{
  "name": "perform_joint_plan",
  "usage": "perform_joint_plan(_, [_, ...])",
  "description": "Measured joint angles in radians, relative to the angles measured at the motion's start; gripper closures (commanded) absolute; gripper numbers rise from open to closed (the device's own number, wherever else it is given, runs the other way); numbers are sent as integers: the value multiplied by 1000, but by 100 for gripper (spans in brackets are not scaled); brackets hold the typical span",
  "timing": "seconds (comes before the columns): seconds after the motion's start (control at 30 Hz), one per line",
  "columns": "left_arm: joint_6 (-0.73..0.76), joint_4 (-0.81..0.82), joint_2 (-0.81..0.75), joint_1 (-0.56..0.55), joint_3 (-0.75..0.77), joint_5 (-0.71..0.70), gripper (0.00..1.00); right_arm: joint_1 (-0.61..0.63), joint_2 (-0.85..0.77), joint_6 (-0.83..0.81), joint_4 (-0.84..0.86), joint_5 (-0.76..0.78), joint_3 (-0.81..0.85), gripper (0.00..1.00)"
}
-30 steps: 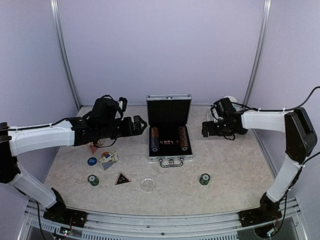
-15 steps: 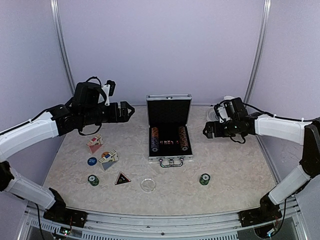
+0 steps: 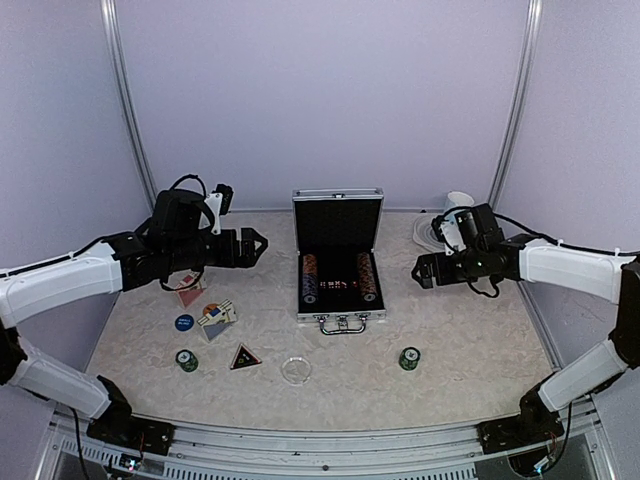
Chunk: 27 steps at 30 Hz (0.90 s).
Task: Pack up texas hold em set
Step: Adjust the chip case at the center of the board.
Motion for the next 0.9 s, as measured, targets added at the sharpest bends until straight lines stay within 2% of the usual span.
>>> perform_joint_plan(0.47, [7,177,-99,4,-103,-8,1,0,-28,-58,5,-13,16,1])
perform_joint_plan(0.9, [4,195,-80,11,-103,-25,1,0,-58,-68,5,-21,13,1])
